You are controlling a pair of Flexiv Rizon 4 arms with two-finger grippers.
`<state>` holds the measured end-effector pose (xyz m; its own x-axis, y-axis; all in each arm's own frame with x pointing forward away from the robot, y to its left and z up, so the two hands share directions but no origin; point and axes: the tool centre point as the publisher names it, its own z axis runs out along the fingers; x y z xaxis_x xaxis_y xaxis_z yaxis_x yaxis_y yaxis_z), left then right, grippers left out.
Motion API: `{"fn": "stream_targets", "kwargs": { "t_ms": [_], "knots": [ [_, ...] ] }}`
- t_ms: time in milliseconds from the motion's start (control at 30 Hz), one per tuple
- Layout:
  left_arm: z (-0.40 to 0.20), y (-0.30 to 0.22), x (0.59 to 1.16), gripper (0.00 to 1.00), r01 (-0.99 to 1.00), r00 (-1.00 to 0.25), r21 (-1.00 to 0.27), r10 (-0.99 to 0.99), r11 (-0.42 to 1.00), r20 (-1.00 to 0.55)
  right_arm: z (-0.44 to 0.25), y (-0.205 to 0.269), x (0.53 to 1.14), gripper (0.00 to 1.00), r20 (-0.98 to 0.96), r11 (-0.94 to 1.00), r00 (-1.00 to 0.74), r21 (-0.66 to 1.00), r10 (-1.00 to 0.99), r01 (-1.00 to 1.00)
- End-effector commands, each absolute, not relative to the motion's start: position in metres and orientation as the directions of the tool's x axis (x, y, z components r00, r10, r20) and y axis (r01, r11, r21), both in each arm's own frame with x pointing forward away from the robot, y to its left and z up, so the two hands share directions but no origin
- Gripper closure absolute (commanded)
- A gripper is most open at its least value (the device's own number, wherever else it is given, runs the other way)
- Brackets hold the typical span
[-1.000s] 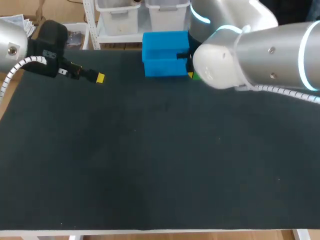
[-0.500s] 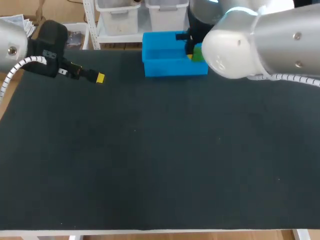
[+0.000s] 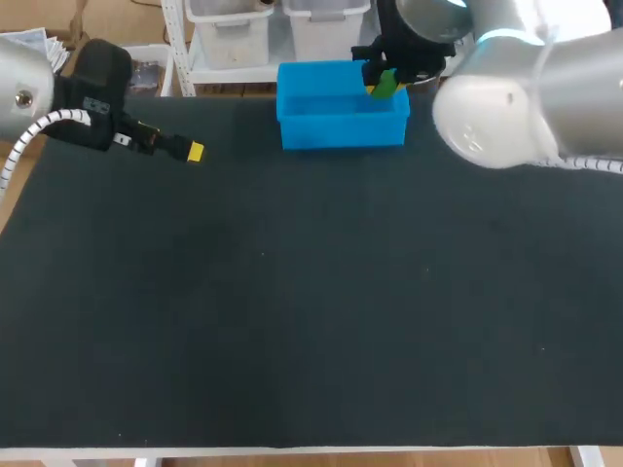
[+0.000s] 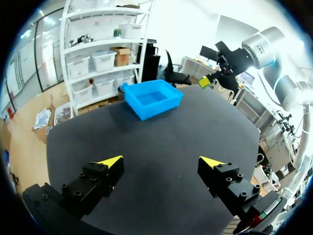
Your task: Use the left arm to pick the red cube and place it into the blue plastic box first, then use the right arm to grasp the green cube and put it into the same blue plastic box after the first action is fully finished.
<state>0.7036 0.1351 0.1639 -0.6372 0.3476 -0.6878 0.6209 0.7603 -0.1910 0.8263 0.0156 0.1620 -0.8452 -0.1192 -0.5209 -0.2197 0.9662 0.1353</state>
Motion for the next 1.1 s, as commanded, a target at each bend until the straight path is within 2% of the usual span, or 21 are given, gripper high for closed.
{"fn": "stream_targets", "kwargs": {
  "t_ms": [33, 467, 1100],
  "knots": [
    [0.162, 0.137, 0.704, 0.0, 0.627, -0.631, -0.195, 0.345, 0.754, -0.694, 0.155, 0.008, 0.827, 1.0, -0.598, 0.96, -0.794, 0.139, -0.113, -0.242],
    [0.162, 0.137, 0.704, 0.0, 0.627, -0.631, -0.195, 0.345, 0.754, -0.694, 0.14, -0.006, 0.857, 1.0, -0.608, 0.945, -0.787, 0.184, -0.106, -0.27],
    [0.162, 0.137, 0.704, 0.0, 0.627, -0.631, -0.195, 0.345, 0.754, -0.694, 0.11, 0.0, 0.946, 1.0, -0.596, 0.94, -0.793, 0.185, -0.126, -0.288]
  ]
}}
